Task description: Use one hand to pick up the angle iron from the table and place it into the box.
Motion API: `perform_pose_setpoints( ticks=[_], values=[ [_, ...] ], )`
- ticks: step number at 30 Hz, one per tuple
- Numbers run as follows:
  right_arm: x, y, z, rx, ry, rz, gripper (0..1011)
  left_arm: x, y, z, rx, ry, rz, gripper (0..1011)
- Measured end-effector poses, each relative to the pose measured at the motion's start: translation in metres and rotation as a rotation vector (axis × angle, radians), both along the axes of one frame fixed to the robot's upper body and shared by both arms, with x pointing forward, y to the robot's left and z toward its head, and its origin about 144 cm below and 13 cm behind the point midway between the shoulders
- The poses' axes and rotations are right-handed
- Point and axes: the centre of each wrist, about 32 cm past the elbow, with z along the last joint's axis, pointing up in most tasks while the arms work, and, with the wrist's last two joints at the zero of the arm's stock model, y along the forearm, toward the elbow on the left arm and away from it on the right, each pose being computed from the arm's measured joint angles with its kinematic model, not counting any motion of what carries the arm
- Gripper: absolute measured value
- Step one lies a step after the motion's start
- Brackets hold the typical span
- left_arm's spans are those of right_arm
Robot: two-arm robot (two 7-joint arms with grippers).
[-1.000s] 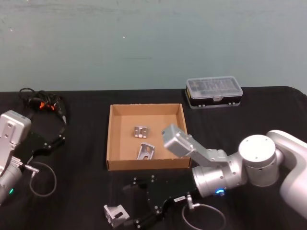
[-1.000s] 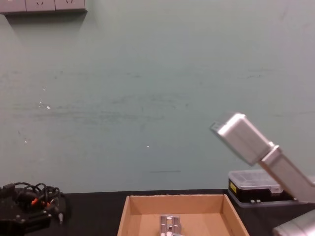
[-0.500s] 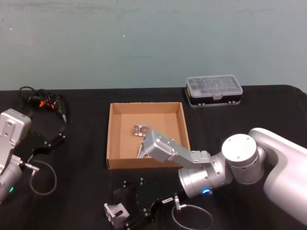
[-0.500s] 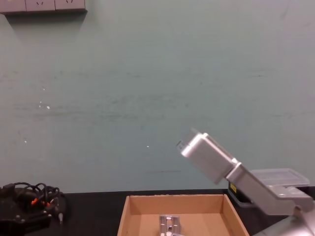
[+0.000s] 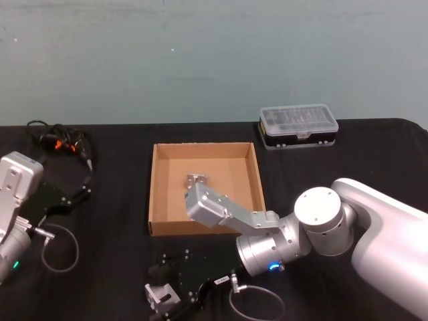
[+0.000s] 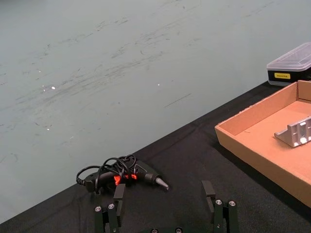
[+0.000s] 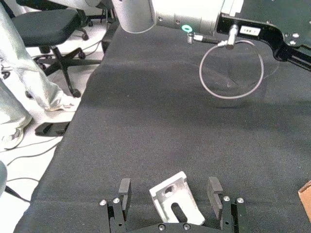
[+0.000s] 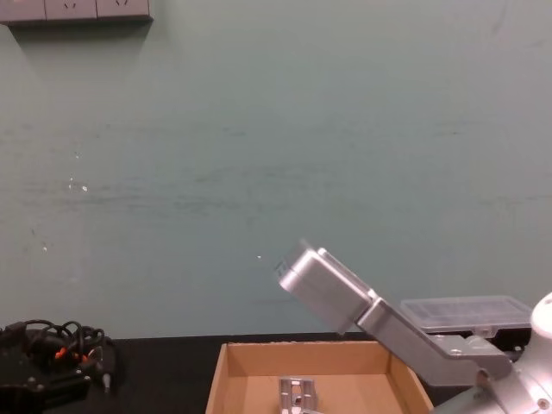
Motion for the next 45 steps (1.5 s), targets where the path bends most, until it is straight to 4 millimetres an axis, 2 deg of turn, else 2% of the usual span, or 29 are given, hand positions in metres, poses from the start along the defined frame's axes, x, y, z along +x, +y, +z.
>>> perform_pose_setpoints(
  ticks=[23,29,42,45],
  values=[
    [0.0033,0.0065,-0.0033,-0.034,0.007,-0.006,1002,0.0000,0.0000,0.0000,0.000,0.000,0.000,1000],
    [0.0033,0.0062,-0.0033,-0.032,0.007,-0.006,883,0.0000,0.0000,0.0000,0.000,0.000,0.000,1000],
    [0.0032,0.0060,-0.0035,-0.029,0.007,-0.006,502,0.0000,0.0000,0.0000,0.000,0.000,0.000,1000],
    [0.0032,0.0060,-0.0035,-0.028,0.007,-0.006,496,0.0000,0.0000,0.0000,0.000,0.000,0.000,1000]
  ],
)
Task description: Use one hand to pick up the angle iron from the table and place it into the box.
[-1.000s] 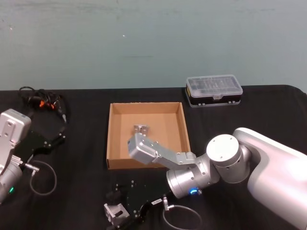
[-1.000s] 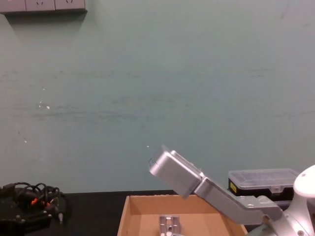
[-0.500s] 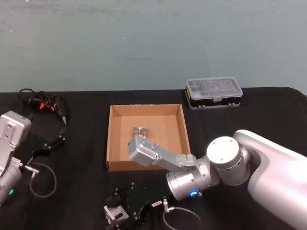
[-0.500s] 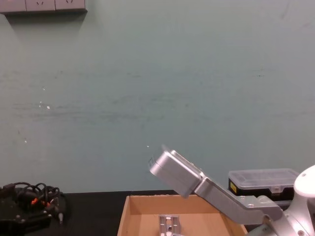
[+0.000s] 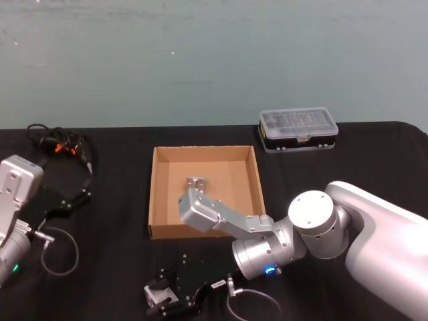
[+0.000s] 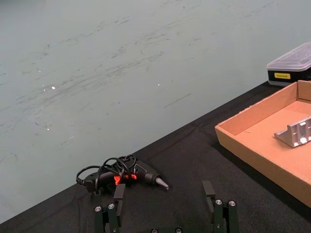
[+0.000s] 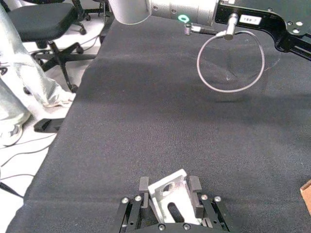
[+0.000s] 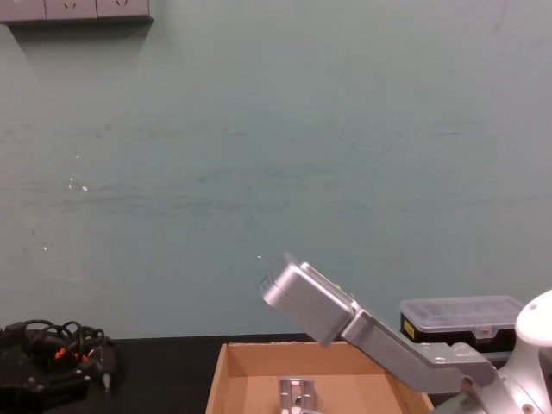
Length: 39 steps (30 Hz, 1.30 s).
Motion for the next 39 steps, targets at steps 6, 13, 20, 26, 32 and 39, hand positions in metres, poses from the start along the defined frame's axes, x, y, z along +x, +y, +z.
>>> perform_pose_setpoints(
  ticks=[6,13,20,26,32,39],
  values=[
    [0.000,0.000,0.000,0.000,0.000,0.000,496,0.000,0.000,0.000,0.000,0.000,0.000,1000],
    [-0.001,-0.001,0.000,0.007,-0.003,-0.003,496,0.000,0.000,0.000,0.000,0.000,0.000,1000],
    [-0.004,-0.011,0.002,0.065,-0.024,-0.028,496,0.000,0.000,0.000,0.000,0.000,0.000,1000],
    [-0.005,-0.023,0.007,0.132,-0.044,-0.057,496,0.000,0.000,0.000,0.000,0.000,0.000,1000],
    [-0.002,-0.036,0.016,0.219,-0.058,-0.118,496,0.000,0.000,0.000,0.000,0.000,0.000,1000],
    [0.001,-0.049,0.032,0.295,-0.086,-0.177,496,0.000,0.000,0.000,0.000,0.000,0.000,1000]
  ],
)
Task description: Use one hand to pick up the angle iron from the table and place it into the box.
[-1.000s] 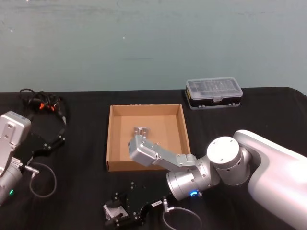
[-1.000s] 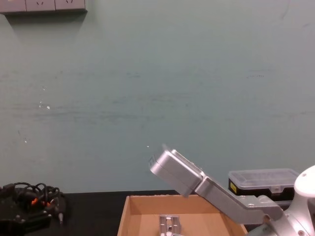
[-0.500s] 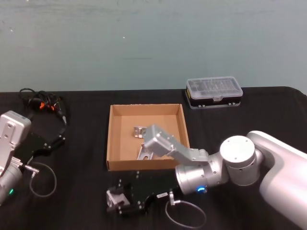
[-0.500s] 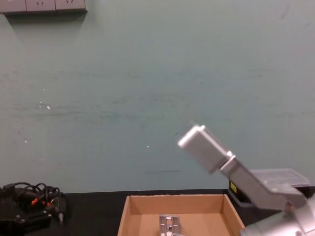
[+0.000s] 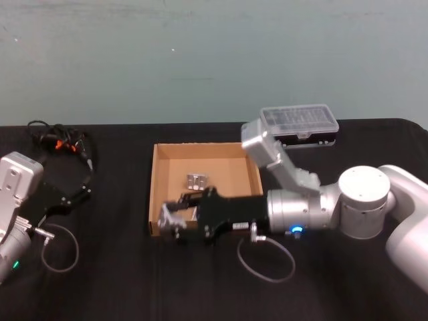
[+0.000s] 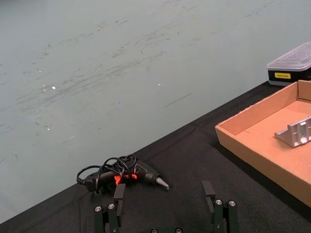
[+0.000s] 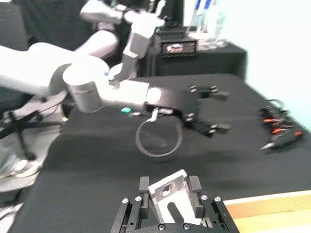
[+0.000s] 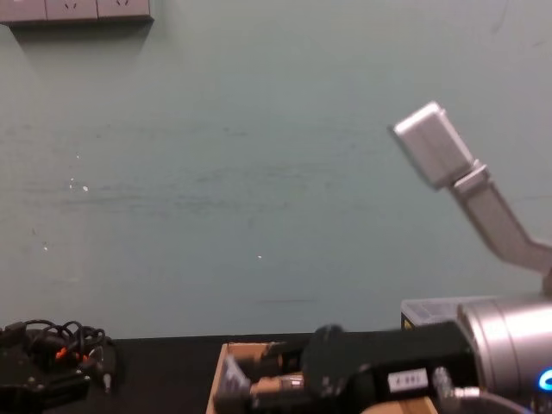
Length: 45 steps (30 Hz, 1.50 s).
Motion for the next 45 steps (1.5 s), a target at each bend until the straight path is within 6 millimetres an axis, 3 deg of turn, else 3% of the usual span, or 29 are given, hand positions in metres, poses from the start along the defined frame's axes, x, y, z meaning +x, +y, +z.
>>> perform_pose_setpoints(
  ticks=[11,19,33,45],
  values=[
    [0.013,-0.023,0.015,0.038,-0.030,-0.194,496,0.000,0.000,0.000,0.000,0.000,0.000,1000],
    [0.028,-0.033,0.014,0.043,0.040,-0.350,496,0.000,0.000,0.000,0.000,0.000,0.000,1000],
    [0.056,-0.025,0.024,-0.120,0.192,-0.497,496,0.000,0.000,0.000,0.000,0.000,0.000,1000],
    [0.060,-0.021,0.027,-0.150,0.207,-0.497,496,0.000,0.000,0.000,0.000,0.000,0.000,1000]
  ],
)
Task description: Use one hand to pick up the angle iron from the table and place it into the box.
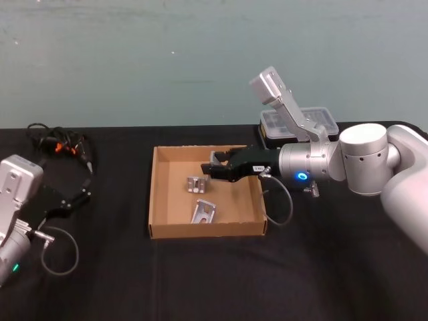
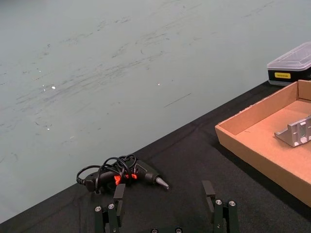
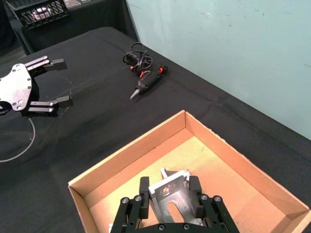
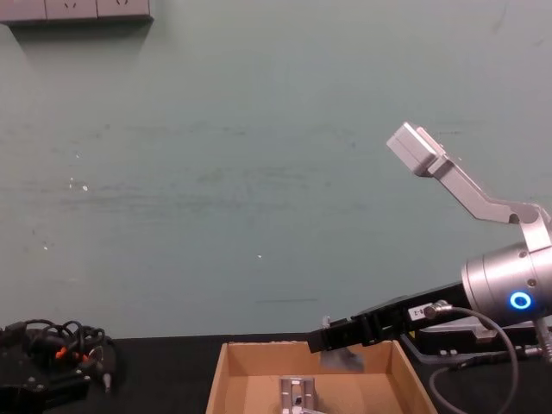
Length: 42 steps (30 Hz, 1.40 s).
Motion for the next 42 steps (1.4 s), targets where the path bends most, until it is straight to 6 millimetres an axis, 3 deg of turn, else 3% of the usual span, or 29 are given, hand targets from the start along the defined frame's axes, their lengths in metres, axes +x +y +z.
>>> perform_pose_setpoints(
  ticks=[5,10,21,32,42],
  values=[
    [0.000,0.000,0.000,0.001,-0.001,0.001,533,0.000,0.000,0.000,0.000,0.000,0.000,1000],
    [-0.001,0.000,0.000,0.003,-0.003,0.001,722,0.000,0.000,0.000,0.000,0.000,0.000,1000],
    [-0.001,0.000,0.000,0.004,-0.004,0.001,991,0.000,0.000,0.000,0.000,0.000,0.000,1000],
    [-0.004,-0.001,-0.002,0.017,-0.018,0.006,1003,0.000,0.000,0.000,0.000,0.000,0.000,1000],
    [-0.034,-0.006,-0.011,0.105,-0.162,0.007,1003,0.000,0.000,0.000,0.000,0.000,0.000,1000]
  ],
)
